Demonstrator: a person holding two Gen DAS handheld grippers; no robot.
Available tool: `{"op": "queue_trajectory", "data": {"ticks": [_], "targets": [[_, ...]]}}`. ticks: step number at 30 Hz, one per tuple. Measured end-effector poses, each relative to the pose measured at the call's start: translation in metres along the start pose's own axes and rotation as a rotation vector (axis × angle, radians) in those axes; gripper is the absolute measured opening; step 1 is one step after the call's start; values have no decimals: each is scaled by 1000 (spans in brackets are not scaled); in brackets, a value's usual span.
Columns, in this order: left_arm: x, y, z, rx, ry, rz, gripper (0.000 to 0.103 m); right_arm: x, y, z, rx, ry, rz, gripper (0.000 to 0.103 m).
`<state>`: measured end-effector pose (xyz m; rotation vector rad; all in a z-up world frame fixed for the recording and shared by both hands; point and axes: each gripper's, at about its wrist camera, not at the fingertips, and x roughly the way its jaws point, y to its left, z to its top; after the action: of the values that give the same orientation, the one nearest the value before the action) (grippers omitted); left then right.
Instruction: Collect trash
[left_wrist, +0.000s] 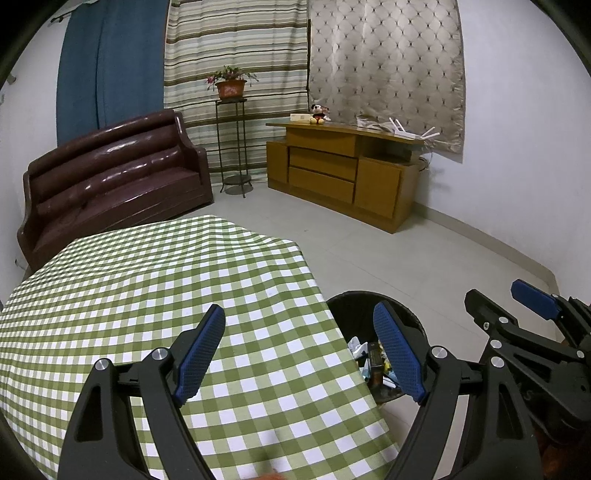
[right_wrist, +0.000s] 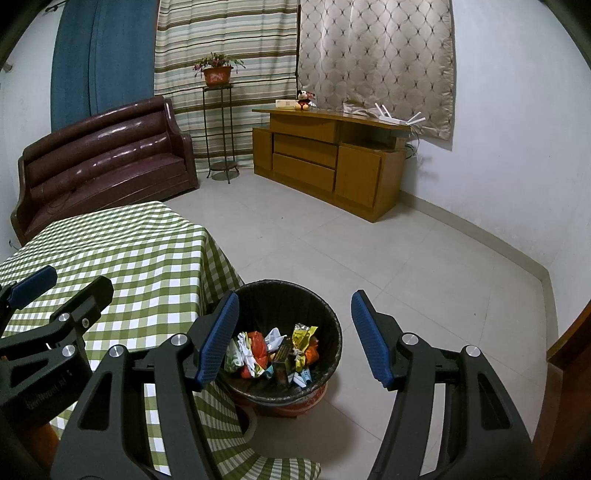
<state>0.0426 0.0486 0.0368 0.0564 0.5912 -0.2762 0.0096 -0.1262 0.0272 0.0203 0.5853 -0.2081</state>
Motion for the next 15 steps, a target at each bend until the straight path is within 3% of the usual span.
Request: {"op": "queue_trajectory", "data": {"ticks": [9,15], "targets": [[3,-5,-1,1,-4,-4,83,-1,-1,0,0,2,0,62],[4,-10,-2,20,-8,33,85,-1,-2,0,-1,2,0,62]]}}
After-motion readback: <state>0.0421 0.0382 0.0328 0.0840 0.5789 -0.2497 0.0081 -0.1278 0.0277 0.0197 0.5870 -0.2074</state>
